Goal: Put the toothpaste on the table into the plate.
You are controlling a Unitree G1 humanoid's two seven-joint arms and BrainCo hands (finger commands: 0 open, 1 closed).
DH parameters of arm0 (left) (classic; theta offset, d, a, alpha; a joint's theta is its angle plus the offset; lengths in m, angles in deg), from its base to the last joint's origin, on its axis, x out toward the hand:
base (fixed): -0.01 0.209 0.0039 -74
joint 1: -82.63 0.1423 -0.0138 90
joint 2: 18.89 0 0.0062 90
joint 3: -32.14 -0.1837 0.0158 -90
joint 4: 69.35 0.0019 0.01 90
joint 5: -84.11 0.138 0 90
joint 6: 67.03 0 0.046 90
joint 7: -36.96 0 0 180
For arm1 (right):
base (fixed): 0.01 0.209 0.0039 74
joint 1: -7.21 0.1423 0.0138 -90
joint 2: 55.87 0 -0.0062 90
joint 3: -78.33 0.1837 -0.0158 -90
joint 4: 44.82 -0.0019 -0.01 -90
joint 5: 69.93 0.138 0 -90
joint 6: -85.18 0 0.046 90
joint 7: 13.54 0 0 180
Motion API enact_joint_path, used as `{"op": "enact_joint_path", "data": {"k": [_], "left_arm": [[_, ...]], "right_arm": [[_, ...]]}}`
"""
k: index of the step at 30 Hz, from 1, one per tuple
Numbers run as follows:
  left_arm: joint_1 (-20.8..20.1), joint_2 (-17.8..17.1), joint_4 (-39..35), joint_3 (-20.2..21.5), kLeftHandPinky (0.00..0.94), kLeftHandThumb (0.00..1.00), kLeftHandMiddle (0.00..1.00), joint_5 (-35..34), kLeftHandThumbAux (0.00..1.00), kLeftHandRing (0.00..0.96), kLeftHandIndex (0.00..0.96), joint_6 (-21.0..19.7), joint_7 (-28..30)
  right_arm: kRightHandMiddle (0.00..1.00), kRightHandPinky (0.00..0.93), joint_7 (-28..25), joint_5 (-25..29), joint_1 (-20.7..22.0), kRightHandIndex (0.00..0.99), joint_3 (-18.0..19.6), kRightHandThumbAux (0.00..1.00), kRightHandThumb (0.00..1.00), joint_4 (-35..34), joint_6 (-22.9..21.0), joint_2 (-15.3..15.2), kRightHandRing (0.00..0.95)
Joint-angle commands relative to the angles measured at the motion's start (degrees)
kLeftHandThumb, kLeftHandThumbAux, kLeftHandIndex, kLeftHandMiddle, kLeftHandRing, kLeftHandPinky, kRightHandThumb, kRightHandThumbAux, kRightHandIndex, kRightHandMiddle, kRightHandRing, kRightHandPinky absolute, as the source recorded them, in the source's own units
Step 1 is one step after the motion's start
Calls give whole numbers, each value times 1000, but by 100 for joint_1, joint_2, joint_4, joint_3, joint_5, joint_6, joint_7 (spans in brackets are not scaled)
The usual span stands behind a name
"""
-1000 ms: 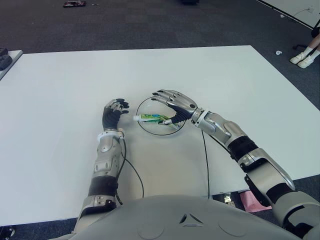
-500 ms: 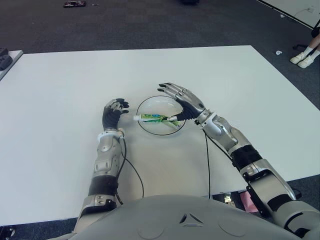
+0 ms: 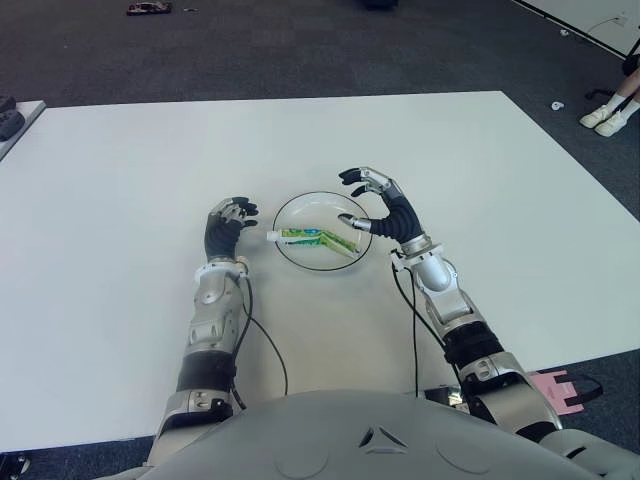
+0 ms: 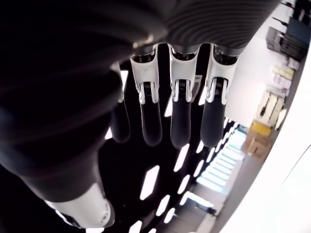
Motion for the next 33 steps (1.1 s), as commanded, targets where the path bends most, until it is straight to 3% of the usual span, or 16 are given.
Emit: {"op": "enact_joint_path", "data": {"k": [1, 2, 4, 8, 12, 18, 27, 33], "left_arm": [[278, 160, 321, 33, 455, 713, 475, -38, 719, 466, 431, -494, -96], [277, 161, 317, 38, 455, 713, 475, -44, 719, 467, 431, -500, -97], [274, 160, 327, 49, 458, 713, 475, -60, 718, 468, 431, -494, -84], [268, 156, 342, 67, 463, 713, 476, -89, 718, 470, 431, -484, -54], [261, 144, 353, 66, 459, 713, 476, -99, 718, 468, 431, -492, -46], [242, 111, 348, 34, 457, 713, 473, -50, 718, 463, 431, -532, -52], [246, 100, 346, 32, 464, 713, 473, -90, 718, 468, 431, -508, 17], [250, 86, 368, 3, 441, 713, 472, -28, 718, 465, 431, -455, 27]], "right_arm": [[372, 456, -750, 1535, -381, 376, 379, 841, 291, -201, -609, 474, 390], [402, 477, -818, 1704, -432, 392, 439, 800, 436, -220, -694, 552, 416], [435, 500, -877, 1918, -547, 406, 586, 765, 563, -90, -678, 727, 449], [491, 539, -1150, 2145, -590, 420, 891, 736, 667, 302, -323, 992, 509], [526, 556, -1211, 2111, -600, 424, 1144, 732, 687, 437, -239, 1185, 544], [591, 591, -715, 1858, -737, 430, 1467, 730, 695, 302, -271, 1528, 595], [633, 631, -5, 1666, -956, 435, 1673, 725, 704, -149, -934, 1899, 631], [631, 608, 144, 1611, -1079, 435, 1706, 722, 707, -191, -1013, 1934, 623]]}}
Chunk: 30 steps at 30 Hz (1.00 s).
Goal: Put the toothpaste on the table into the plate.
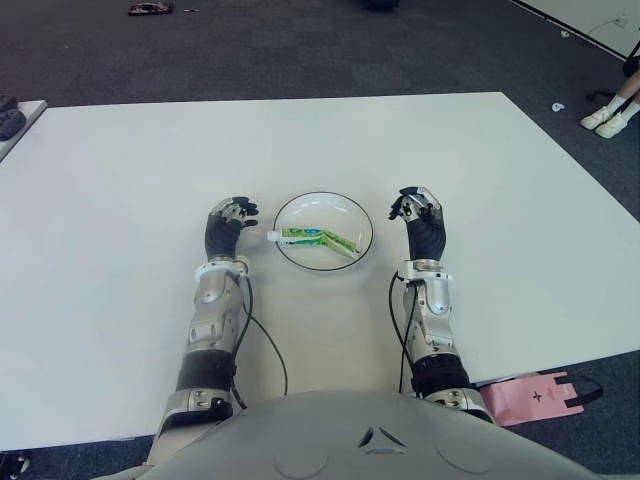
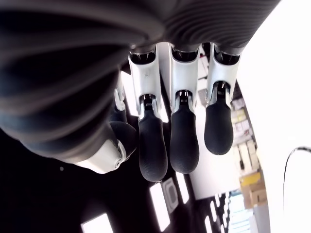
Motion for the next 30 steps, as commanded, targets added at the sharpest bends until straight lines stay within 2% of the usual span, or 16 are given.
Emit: {"op": "enact_joint_path", "data": {"k": [1, 7, 12, 16, 25, 30], "left_arm": [[243, 83, 366, -15, 441, 713, 474, 35, 719, 466, 431, -359, -5], [253, 100, 370, 2, 445, 712, 473, 0, 719, 467, 431, -325, 22], [246, 103, 399, -2, 446, 712, 470, 21, 719, 467, 431, -306, 15], [255, 108, 464, -7, 453, 712, 472, 44, 719, 470, 432, -249, 9], [206, 99, 559, -8, 460, 713, 485, 31, 719, 482, 432, -162, 47], [179, 88, 622, -31, 454, 712, 485, 76, 719, 487, 433, -92, 42]], "right_arm": [[627, 601, 123, -56, -92, 435, 95, 722, 707, 106, -82, 268, 618], [612, 570, 278, -125, 56, 435, 290, 722, 707, 604, 176, 254, 596], [601, 563, 709, -435, 91, 434, 427, 722, 708, 819, 159, 204, 580], [590, 554, 1065, -768, 148, 433, 495, 723, 707, 1044, 196, 105, 567], [573, 550, 1785, -1580, 358, 432, 566, 726, 705, 1683, 594, -93, 557], [548, 541, 2018, -1912, 440, 430, 532, 728, 703, 1986, 862, -208, 543]]}}
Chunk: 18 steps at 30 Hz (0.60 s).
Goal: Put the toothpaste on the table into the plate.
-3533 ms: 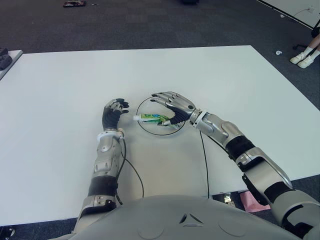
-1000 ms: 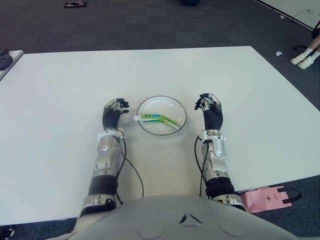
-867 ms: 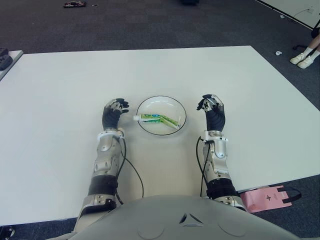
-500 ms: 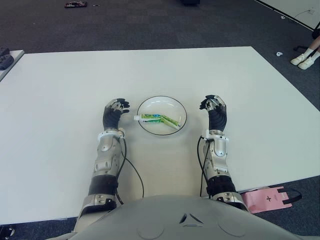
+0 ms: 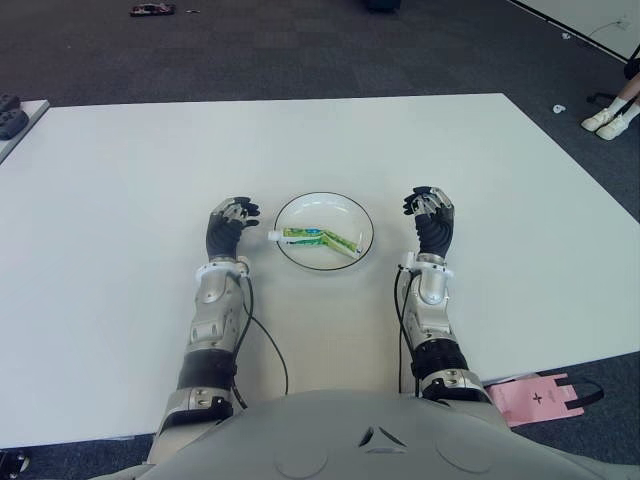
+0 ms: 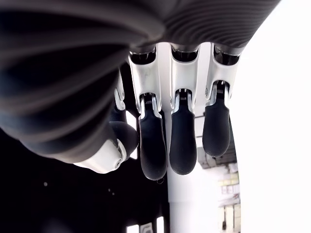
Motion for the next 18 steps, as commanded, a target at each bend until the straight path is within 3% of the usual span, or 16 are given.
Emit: {"op": "enact_joint_path", "data": {"k": [1, 10, 18], "left_arm": [[215, 88, 449, -19, 454, 712, 485, 64, 719, 487, 433, -287, -11], [242, 127, 357, -22, 460, 712, 488, 51, 718, 476, 432, -369, -36], [179, 146, 469, 13, 475, 713, 487, 2, 718, 486, 433, -271, 5]], "right_arm": [[545, 539, 202, -281, -248, 430, 26, 728, 703, 600, 247, -136, 541], [516, 527, 143, -598, -209, 429, -169, 730, 705, 724, -309, -493, 527], [514, 499, 229, -989, -277, 426, -428, 731, 707, 282, -1611, -701, 511]]}}
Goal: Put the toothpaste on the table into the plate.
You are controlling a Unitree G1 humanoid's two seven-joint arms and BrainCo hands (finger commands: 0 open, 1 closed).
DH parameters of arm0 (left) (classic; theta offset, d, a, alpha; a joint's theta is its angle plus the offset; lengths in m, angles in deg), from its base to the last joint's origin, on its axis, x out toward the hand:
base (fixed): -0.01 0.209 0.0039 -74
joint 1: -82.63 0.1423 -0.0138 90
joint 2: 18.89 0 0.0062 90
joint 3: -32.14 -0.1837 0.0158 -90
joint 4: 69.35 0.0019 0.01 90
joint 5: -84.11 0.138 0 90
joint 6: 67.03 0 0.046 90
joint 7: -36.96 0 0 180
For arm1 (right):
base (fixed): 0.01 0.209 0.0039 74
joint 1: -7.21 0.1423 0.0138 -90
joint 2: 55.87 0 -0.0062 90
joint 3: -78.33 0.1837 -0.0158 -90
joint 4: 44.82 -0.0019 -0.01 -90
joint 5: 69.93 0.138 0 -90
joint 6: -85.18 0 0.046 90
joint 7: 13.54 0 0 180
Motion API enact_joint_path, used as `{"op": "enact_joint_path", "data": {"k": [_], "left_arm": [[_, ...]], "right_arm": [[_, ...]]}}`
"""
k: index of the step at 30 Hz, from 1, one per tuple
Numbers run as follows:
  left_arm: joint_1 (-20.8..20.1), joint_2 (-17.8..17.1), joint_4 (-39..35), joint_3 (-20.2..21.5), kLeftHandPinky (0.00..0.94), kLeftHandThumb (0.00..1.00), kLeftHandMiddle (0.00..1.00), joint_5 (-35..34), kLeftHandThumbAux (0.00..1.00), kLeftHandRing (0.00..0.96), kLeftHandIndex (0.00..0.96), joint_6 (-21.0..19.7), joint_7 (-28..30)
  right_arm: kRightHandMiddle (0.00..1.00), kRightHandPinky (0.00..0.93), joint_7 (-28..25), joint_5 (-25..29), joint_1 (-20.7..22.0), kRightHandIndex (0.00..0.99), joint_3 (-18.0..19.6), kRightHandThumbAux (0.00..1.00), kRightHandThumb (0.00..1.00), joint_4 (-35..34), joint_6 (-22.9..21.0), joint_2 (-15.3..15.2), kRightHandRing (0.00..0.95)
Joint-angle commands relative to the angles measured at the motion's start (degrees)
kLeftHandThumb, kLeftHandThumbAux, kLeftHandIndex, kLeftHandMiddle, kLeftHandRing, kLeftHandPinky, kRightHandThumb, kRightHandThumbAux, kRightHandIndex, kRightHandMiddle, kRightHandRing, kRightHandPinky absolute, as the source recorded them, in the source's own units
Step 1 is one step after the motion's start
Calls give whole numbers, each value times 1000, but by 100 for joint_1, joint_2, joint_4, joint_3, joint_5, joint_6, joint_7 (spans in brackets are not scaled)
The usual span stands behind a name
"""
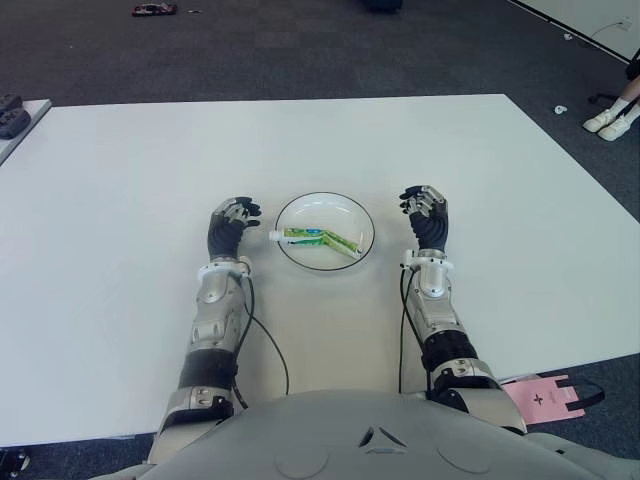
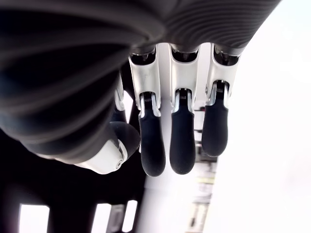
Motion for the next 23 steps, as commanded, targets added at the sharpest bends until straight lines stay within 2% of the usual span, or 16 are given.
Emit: {"op": "enact_joint_path", "data": {"k": [1, 4, 9, 16, 23], "left_arm": [[187, 142, 449, 19, 474, 713, 488, -37, 718, 486, 433, -293, 16], [166, 135, 520, 14, 477, 713, 498, -5, 718, 492, 434, -238, 1], [130, 150, 668, 32, 494, 713, 506, -16, 717, 504, 434, -27, 33], [70, 140, 903, 68, 511, 713, 522, -70, 717, 518, 434, 183, 159], [94, 155, 906, 80, 508, 714, 524, -103, 717, 520, 434, 255, 194]], "right_arm": [[514, 499, 33, -311, -460, 425, -141, 731, 707, -4, -747, -139, 510], [516, 501, 32, -416, -496, 424, -223, 731, 708, -154, -1053, -186, 509], [516, 511, -14, -466, -541, 424, -306, 732, 711, -250, -1306, -207, 509], [509, 479, -31, -432, -595, 423, -366, 732, 711, -16, -1203, -194, 500], [496, 497, -96, -398, -802, 421, -441, 733, 704, -64, -1229, -175, 496]]}}
